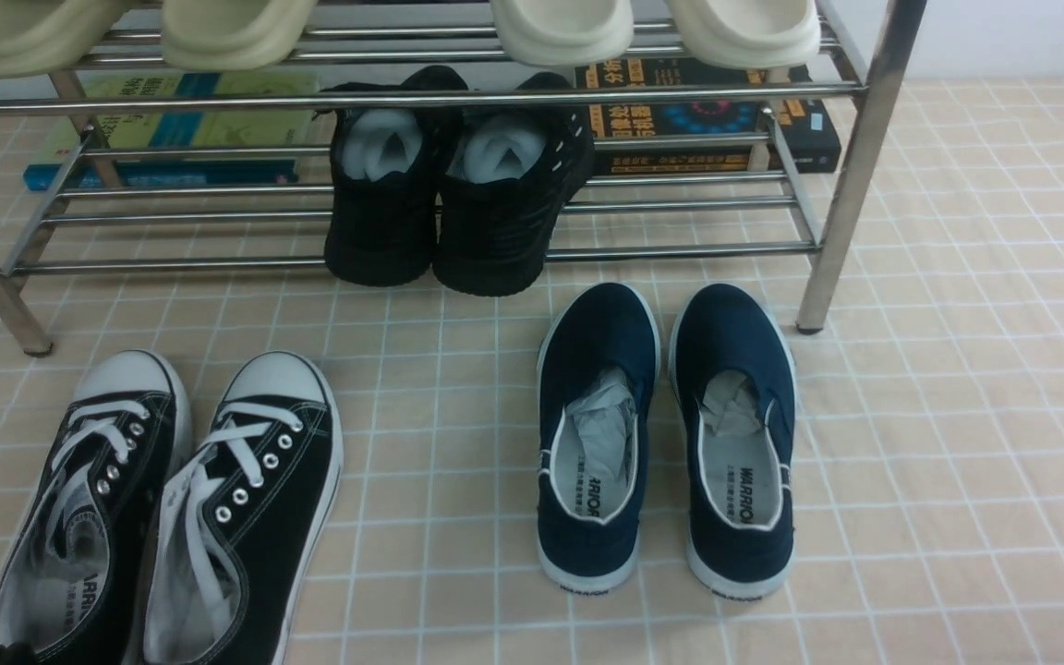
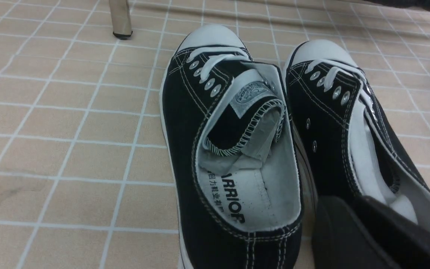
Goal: Take the shoes off the shelf from the light coffee tablecloth by hand.
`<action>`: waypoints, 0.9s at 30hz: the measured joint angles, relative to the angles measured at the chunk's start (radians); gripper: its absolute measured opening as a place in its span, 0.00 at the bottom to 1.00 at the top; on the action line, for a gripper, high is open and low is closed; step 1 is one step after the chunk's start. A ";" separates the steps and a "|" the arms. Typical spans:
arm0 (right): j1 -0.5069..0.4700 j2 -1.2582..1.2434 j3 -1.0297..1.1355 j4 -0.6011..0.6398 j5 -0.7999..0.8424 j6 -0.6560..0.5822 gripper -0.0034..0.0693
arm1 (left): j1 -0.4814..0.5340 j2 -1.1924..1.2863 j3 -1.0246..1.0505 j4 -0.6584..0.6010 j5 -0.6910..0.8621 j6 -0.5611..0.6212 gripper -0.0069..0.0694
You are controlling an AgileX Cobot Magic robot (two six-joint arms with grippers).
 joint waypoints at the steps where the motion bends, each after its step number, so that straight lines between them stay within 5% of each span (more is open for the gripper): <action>1: 0.000 0.000 0.000 0.000 0.000 0.000 0.38 | 0.010 0.000 0.000 0.001 0.000 0.000 0.21; 7: 0.000 0.000 0.000 0.000 0.000 0.000 0.38 | 0.087 0.000 0.000 0.003 0.001 0.000 0.22; 27: 0.000 0.000 0.000 0.001 0.000 0.000 0.38 | 0.089 0.000 0.000 0.029 0.002 -0.004 0.25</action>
